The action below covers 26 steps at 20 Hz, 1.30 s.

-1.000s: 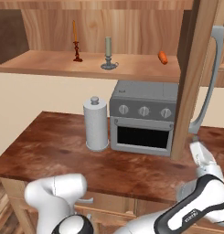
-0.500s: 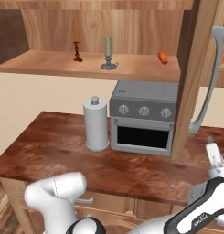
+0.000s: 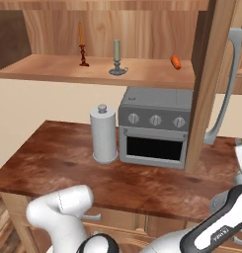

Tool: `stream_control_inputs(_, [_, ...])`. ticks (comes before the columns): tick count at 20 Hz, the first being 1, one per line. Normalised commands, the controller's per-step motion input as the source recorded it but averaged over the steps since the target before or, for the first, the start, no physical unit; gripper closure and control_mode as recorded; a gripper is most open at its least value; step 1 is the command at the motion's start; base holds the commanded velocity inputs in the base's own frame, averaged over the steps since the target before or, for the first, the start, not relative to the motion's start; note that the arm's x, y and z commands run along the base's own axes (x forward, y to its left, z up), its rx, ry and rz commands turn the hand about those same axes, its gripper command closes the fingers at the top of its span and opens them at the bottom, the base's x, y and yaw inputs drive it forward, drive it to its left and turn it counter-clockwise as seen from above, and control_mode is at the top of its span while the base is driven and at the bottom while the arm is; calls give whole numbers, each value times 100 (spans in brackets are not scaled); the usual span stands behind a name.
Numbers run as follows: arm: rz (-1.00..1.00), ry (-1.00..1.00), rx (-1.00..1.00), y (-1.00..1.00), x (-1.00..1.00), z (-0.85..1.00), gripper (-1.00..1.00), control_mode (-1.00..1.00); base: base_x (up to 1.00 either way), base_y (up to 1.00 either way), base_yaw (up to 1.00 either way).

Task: Pick the candle and candle from the dining table and place them in the open cabinet. Close the cabinet after placing the objects.

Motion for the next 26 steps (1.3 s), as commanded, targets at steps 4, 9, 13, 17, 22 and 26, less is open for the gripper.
stream_control_inputs(4, [1, -9, 0, 6, -21, 58, -100, -100, 0, 0, 0])
stream_control_inputs(9, [7, -7, -8, 36, -20, 53, -100, -100, 0, 0, 0])
stream_control_inputs(13, [9, -3, -16, 64, -18, 57, -100, -100, 0, 0, 0])
stream_control_inputs(17, [9, -3, -17, 65, -20, 61, -100, -100, 0, 0, 0])
stream_control_inputs(22, [6, -5, -19, 64, -31, 53, -100, -100, 0, 0, 0])
stream_control_inputs(26, [2, -2, -20, 70, -35, 36, -100, -100, 0, 0, 0])
